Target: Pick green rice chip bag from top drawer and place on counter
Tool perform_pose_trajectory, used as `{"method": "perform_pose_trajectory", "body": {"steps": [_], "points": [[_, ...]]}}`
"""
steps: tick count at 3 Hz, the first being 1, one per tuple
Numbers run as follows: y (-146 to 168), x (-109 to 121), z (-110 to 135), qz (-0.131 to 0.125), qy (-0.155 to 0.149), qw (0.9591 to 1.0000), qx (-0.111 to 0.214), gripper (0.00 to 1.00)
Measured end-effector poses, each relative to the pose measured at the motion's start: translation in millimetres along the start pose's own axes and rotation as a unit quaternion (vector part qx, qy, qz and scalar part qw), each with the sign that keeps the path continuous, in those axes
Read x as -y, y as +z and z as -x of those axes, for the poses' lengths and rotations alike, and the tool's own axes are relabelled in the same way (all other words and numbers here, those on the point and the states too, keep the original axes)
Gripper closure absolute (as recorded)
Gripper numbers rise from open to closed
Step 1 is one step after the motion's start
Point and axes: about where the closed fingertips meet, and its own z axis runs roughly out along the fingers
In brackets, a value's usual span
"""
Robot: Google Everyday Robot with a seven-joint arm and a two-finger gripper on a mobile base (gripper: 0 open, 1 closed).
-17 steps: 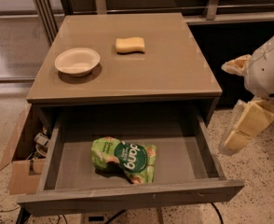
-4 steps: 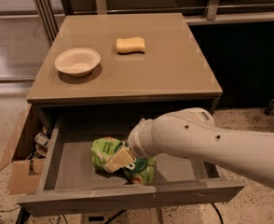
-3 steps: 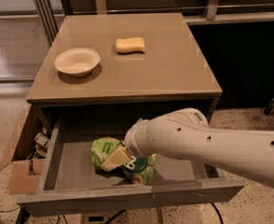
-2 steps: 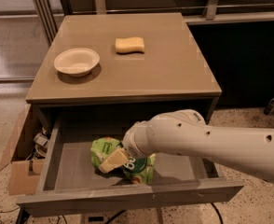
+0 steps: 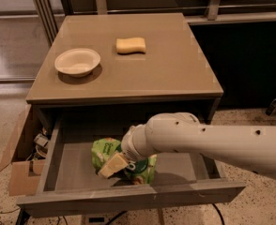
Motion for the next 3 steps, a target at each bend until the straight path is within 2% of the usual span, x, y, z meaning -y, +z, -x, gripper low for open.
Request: {"method": "perform_pose_trajectory", "body": {"steps": [2,3], "points": [[23,-12,-11,-0.02,-0.039,0.999,-0.008,0.0],[26,-15,-11,-0.019,-0.041,0.9989,-0.008,0.19]]}}
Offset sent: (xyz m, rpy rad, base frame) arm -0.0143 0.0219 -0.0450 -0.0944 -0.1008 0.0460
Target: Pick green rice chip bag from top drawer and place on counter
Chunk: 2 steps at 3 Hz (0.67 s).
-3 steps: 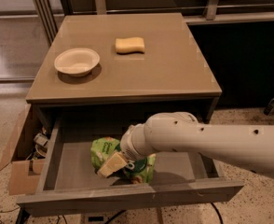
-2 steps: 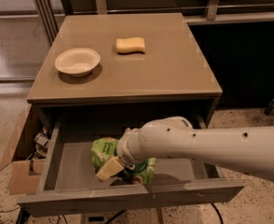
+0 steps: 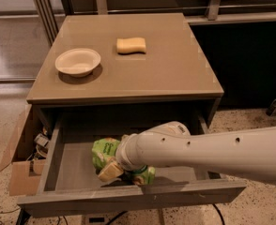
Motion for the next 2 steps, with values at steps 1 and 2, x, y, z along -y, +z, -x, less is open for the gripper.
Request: {"method": "perform_pose_trajectory", "body": {"steps": [1,2], "points": [[0.0,0.0,0.0,0.0,0.0,1.0,0.0,0.42],[0.0,0.0,0.0,0.0,0.0,1.0,0.0,0.74]]}}
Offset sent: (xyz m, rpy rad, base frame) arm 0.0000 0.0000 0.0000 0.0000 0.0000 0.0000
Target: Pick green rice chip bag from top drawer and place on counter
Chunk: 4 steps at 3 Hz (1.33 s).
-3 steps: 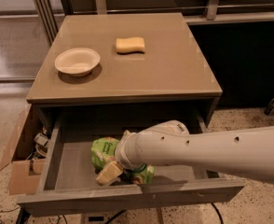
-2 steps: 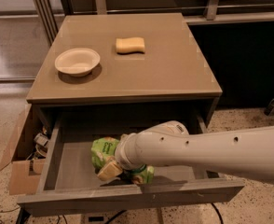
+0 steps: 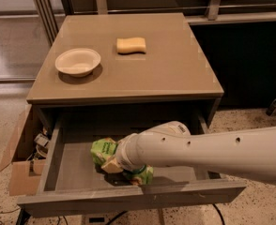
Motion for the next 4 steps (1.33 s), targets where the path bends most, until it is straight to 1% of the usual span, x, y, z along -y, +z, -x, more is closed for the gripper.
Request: {"method": "perform_pose_trajectory", "body": {"steps": [1,2,3,4], "points": [[0.0,0.0,0.0,0.0,0.0,1.0,0.0,0.96],[0.0,0.0,0.0,0.0,0.0,1.0,0.0,1.0],[-0.3,-0.2,-0.2,0.001,0.001,1.0,0.002,1.0],[-7.3,9.4,3.1,0.003,0.009,0.9999,0.005,1.0]]}}
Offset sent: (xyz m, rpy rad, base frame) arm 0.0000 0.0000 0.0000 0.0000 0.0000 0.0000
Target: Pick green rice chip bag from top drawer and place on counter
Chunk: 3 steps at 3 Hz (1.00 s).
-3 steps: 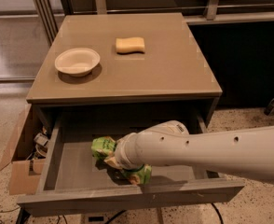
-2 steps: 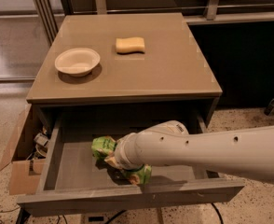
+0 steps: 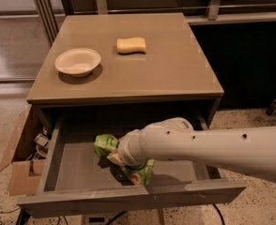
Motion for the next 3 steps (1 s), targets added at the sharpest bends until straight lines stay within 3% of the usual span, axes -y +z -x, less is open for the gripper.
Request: {"method": "perform_pose_trajectory", "body": {"steps": [1,2,3], "points": [[-29,26,15,-0.009,0.005,0.9998,0.015,1.0],[-51,43,24,0.003,0.019,0.9986,0.049,1.0],[-96,63,29,-0.005,0.019,0.9964,0.082,1.0]]}}
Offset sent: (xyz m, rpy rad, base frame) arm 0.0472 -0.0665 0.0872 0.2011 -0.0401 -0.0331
